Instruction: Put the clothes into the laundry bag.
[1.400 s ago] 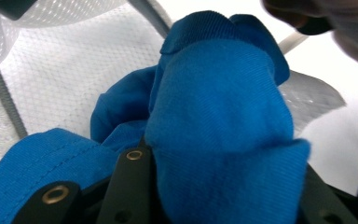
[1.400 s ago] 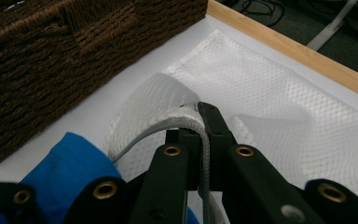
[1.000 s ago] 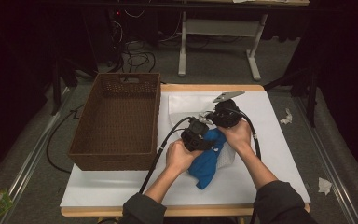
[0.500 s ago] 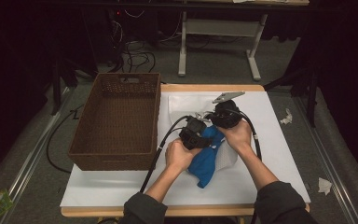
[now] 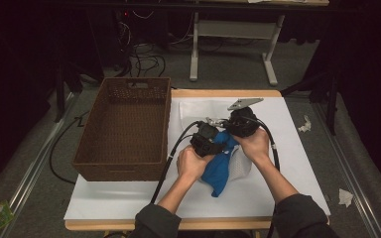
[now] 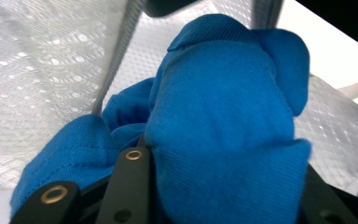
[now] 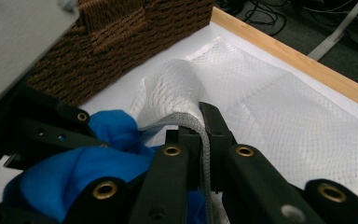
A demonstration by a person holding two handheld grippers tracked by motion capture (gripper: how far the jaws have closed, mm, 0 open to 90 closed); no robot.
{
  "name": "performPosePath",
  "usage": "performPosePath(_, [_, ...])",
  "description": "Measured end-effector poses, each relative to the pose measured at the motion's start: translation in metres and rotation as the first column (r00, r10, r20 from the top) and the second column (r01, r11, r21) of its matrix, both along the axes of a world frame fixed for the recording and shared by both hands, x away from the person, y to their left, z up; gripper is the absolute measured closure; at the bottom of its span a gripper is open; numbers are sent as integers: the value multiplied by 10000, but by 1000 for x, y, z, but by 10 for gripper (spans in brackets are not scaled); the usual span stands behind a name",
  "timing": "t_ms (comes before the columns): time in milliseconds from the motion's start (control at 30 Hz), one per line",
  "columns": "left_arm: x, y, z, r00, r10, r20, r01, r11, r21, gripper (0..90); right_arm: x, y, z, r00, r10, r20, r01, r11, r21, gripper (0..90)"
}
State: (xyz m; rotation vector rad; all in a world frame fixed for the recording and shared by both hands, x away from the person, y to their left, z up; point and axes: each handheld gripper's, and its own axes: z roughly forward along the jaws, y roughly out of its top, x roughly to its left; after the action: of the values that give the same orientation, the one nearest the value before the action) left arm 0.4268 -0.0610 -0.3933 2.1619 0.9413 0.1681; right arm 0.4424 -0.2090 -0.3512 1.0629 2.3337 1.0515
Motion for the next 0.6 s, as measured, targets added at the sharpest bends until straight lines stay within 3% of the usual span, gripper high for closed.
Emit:
performPosePath(367, [5, 4, 2, 9989, 458, 21, -457, 9986, -246, 644, -2, 2, 0, 9999, 99, 33, -99, 9999, 14, 896])
performPosePath(600, [6, 4, 3, 9974, 704, 161, -701, 9974, -172, 640, -6, 3, 4, 9999, 119, 114, -119, 9999, -65, 896])
